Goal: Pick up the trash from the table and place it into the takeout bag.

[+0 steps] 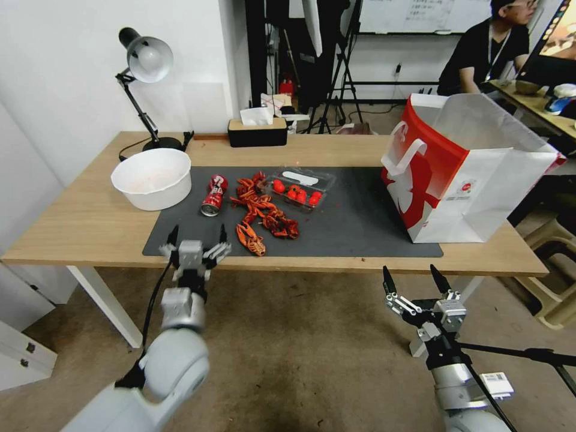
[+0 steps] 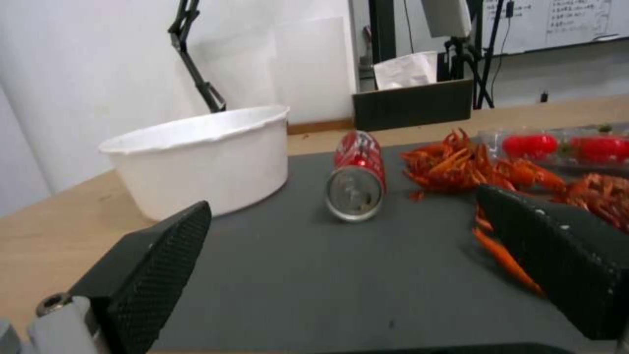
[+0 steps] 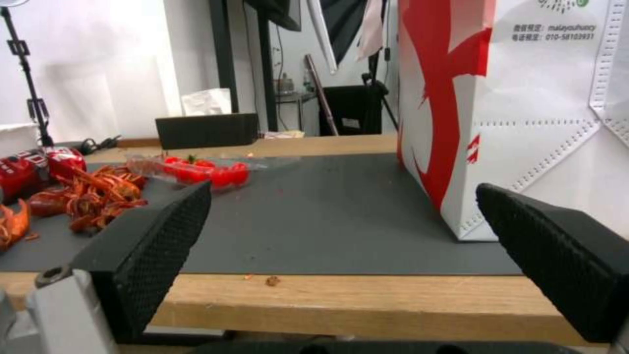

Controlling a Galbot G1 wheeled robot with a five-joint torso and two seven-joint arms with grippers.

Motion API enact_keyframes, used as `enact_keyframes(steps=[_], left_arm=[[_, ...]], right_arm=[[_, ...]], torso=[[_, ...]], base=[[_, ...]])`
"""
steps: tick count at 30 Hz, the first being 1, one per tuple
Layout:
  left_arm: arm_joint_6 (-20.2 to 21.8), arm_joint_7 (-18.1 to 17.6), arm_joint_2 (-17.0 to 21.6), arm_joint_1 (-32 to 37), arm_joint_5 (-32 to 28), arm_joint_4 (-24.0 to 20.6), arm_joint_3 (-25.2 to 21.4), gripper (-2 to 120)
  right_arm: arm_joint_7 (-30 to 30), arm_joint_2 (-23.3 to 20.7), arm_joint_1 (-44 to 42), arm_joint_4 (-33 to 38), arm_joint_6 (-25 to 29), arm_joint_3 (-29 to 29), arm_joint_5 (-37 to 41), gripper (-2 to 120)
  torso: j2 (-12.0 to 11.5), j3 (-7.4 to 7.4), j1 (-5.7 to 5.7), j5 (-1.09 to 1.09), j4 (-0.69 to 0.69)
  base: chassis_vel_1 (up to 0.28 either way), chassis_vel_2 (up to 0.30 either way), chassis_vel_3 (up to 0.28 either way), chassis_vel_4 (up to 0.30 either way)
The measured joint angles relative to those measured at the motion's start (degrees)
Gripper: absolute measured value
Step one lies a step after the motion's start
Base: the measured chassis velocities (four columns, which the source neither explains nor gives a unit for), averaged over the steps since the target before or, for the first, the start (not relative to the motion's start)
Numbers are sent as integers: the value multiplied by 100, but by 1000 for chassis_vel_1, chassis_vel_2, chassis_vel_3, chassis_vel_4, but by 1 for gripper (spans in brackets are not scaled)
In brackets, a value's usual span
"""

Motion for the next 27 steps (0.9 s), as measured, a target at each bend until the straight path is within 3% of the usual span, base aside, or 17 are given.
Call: enact_keyframes(steps=[5,17,23,27], left_arm=[[-364,238,-34,425,151,-32,-113,100],[-500,451,-152,499,137,-30,-83,100],[-677,719,-51,411,-160,45,-118,100],[-838,1112,5,181,-529,158,-166,100]], right_arm=[[-33,-42,15,9,-19,42,72,100],[-65,-56,-35,14,-8,96,114,100],[-74,-52,-38,11,-2,106,122,100],[-82,-39,-37,6,-1,95,118,100]], torso=[[0,0,0,1,0],[-1,0,0,1,-1],[-1,0,0,0,0],[-1,0,0,0,0]], base=[[0,0,0,0],[0,0,0,0],[0,0,0,0],[0,0,0,0]])
